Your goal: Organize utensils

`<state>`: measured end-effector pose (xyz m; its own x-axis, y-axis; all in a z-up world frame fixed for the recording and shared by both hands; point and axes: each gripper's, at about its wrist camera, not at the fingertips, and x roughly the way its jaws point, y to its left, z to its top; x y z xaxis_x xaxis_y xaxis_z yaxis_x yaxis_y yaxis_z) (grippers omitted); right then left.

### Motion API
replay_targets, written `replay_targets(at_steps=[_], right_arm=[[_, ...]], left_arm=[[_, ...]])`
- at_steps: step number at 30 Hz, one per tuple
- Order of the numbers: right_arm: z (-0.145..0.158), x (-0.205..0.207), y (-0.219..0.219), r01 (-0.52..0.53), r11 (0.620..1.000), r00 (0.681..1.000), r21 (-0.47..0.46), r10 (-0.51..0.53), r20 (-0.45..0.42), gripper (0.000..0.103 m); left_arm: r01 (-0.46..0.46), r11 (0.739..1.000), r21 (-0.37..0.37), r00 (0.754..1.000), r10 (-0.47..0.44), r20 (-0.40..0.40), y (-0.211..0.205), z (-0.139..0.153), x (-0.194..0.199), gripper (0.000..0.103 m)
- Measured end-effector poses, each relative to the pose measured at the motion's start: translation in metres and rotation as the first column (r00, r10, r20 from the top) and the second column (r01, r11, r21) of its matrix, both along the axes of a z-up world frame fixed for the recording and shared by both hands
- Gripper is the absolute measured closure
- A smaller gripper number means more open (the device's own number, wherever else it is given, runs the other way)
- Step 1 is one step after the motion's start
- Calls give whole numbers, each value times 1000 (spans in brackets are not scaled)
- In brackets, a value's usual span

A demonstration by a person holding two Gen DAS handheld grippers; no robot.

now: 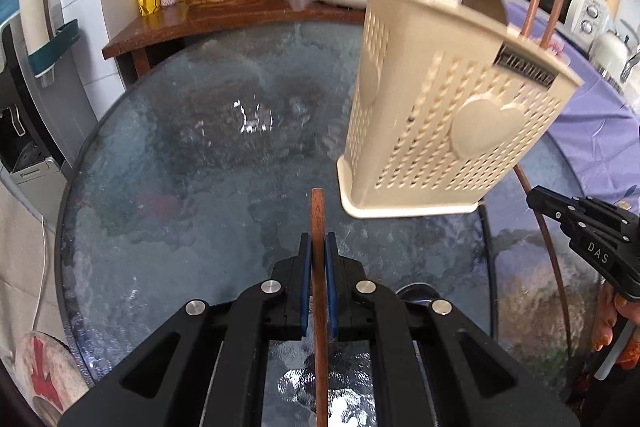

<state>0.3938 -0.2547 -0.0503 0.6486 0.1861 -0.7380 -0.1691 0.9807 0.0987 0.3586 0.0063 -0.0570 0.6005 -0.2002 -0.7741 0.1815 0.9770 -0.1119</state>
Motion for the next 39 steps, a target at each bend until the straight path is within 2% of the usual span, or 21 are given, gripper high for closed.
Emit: replay_targets(at_steps=[4,14,22,39], right_arm=[[14,-7,-6,-9,998,999,57,7,36,96],[58,-43,-16,-81,980,987,184,53,154,96],[89,-81,-10,-152,971,964,184,105,242,96],[119,-122,-8,-212,967,930,144,154,334,96]], left_arm=[[3,998,-58,1000,-1,30,6,14,-8,96],[18,992,-128,990,0,143,15,58,-34,96],[53,988,-146,975,-19,223,16,87,-65,96],[88,982,-166,958,-38,285,25,112,-91,96]])
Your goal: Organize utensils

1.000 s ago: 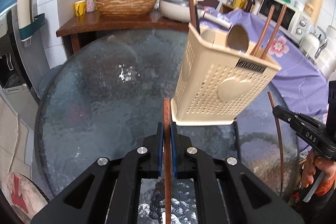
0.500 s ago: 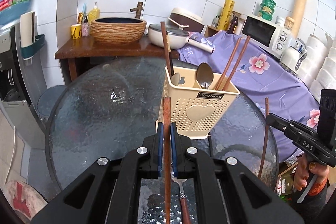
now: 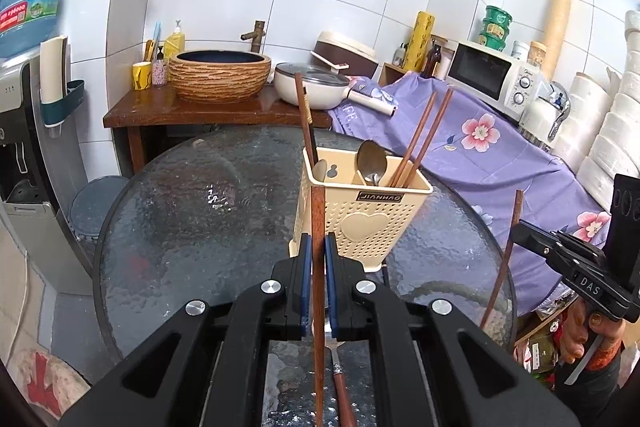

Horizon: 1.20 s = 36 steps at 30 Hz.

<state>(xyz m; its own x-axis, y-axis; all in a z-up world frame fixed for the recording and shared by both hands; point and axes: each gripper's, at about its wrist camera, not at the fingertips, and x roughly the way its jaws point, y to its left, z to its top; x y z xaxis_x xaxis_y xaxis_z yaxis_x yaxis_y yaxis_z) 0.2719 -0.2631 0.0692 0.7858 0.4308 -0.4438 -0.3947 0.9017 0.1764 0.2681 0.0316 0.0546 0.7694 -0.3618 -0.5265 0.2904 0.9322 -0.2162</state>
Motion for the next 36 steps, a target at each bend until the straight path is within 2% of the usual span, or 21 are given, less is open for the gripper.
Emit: replay_targets(at_steps=[18,24,36], right_arm=[[20,-1,13,-32,999,998,-33,33,44,96],[25,4,11,-37,999,999,-6,37,38,96],[60,14,24,-88,996,992,7,87,92,96]], left_arm=[[20,1000,22,998,-21,62,-4,23,-12,96],[33,999,18,997,-34,65,-5,30,-9,96],[95,995,2,991,-95,93,-19,63,5,96]])
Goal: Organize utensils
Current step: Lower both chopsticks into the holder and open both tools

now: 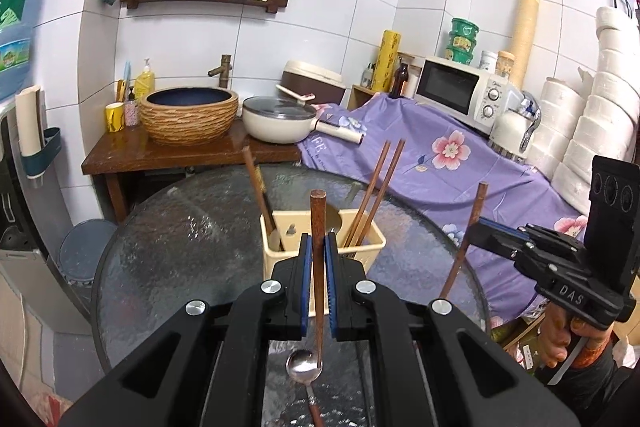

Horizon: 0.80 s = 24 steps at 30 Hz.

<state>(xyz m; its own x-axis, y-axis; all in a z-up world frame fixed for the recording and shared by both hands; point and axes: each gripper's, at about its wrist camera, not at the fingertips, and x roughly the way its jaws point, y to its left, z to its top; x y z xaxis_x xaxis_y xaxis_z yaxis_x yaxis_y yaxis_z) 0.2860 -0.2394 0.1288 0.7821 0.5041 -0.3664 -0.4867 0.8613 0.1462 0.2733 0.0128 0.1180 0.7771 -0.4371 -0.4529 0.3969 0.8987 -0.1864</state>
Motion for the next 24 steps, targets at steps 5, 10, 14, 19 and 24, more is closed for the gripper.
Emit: replay_targets(at_steps=[5,10,14,19,24], right_arm=[[27,11,6,-14,1000,999,8,14,37,96],[70,34,10,-17,999,998,41,14,67,96],[103,51,13,32,998,992,45,-38,120,96],[125,80,19,88,995,982,45,-95,162,96],[101,105,23,132,990,981,42,-136,137,96]], left_arm=[[24,1000,-15,999,-24,39,-7,32,9,96],[39,999,-37,996,-36,85,-12,76,23,96],[5,1000,-24,992,-2,129,-19,108,39,96],[-36,999,-8,988,37,152,-28,124,66,96],[-78,997,11,990,76,120,-33,101,95,96]])
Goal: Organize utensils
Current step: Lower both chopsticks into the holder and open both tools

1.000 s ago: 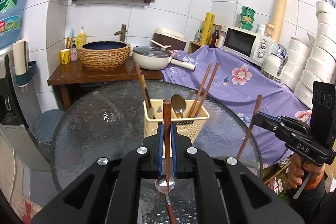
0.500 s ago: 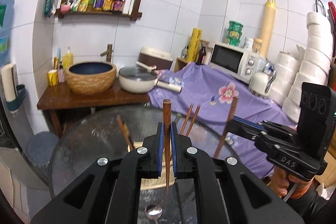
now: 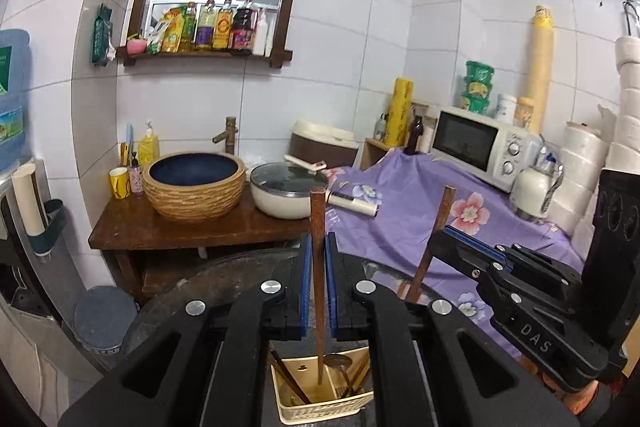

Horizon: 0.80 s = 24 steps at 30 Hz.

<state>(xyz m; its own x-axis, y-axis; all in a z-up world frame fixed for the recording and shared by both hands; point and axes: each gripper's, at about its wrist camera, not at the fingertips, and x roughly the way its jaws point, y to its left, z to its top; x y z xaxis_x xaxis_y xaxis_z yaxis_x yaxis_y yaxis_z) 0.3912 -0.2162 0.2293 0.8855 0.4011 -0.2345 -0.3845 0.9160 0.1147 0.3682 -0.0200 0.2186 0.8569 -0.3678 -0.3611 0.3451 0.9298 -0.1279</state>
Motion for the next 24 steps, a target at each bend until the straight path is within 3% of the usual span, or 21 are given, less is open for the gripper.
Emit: replay_targets(at_steps=[11,24], right_arm=[[-80,25,0,43,999,995,-25,-45,-90,96],[-106,26,0,55,998,991,-17,-57,-123,96]], left_arm=[[-12,1000,13,992,13,-127,-5,-82,27,96],[-13,999,47,981,22,-193,-11,-120,32,96]])
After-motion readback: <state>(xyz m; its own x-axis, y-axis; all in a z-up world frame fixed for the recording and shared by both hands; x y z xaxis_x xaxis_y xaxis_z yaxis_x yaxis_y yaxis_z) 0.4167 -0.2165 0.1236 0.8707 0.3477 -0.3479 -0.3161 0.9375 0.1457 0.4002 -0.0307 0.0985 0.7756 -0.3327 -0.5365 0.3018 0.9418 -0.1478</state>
